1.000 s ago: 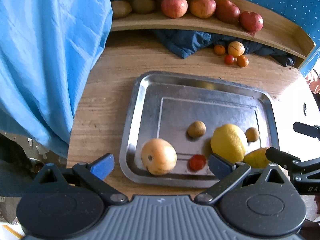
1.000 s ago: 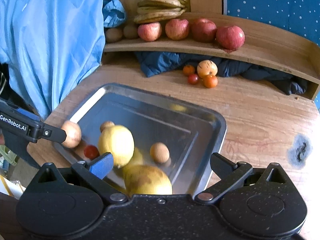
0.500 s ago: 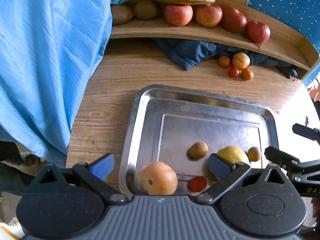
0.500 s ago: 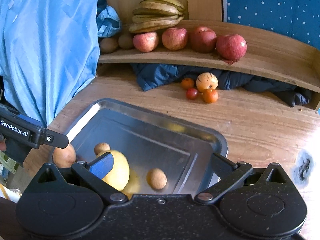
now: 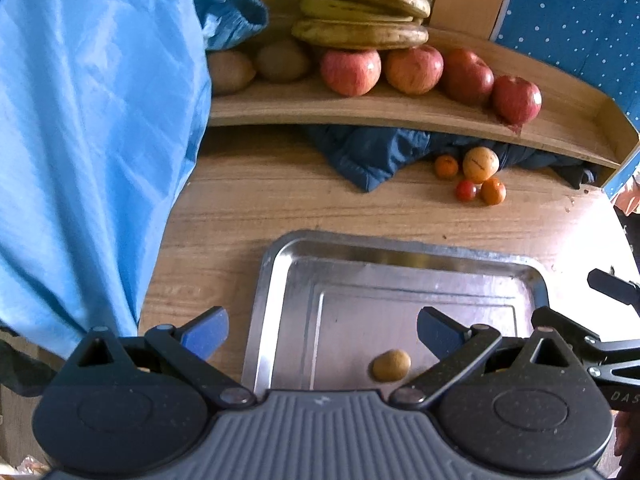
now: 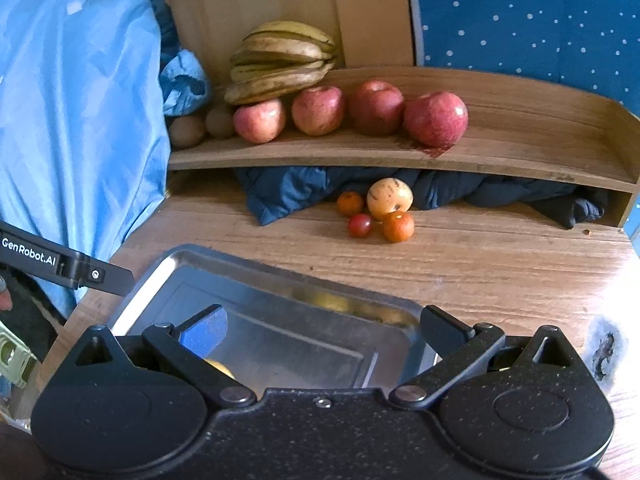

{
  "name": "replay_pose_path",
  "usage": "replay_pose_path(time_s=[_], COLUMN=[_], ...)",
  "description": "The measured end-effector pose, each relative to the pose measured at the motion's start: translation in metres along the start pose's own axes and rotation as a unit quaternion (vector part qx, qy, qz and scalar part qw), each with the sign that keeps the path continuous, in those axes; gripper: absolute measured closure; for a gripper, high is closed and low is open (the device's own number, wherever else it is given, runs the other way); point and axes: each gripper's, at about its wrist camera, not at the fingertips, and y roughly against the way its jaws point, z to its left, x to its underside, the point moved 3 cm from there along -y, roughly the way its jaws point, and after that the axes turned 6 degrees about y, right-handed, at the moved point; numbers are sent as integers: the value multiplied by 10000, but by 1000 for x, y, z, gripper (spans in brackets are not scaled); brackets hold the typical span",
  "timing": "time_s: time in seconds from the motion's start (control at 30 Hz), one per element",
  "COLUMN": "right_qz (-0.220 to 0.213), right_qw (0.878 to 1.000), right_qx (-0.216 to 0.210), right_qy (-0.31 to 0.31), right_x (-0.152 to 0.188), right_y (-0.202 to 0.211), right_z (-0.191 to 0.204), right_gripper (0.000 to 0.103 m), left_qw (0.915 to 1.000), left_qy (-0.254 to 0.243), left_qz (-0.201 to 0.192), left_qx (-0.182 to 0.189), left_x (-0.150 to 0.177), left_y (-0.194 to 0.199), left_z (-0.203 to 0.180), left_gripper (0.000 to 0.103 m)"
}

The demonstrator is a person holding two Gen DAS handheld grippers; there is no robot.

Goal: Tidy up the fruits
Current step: 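Withdraw both tools from the tray toward the tomatoes on the table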

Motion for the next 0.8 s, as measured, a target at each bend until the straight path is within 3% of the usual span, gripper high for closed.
replay_pose_path(time_s=[0.3,0.8], right_qz=[-81,181], right_qw=[9994,9971], right_qx=[311,728], right_qy=[-159,-116], right_x=[-6,-13], right_y=[2,-17], right_z=[-10,-20], right_gripper=[1,1], left_qw=[9998,9982], left_qy=[-21,-106], left_qz=[-10,131], left_qx=[175,571], left_x=[-16,-48], left_y=[-13,-54], left_z=[-7,-32], left_gripper=[1,1])
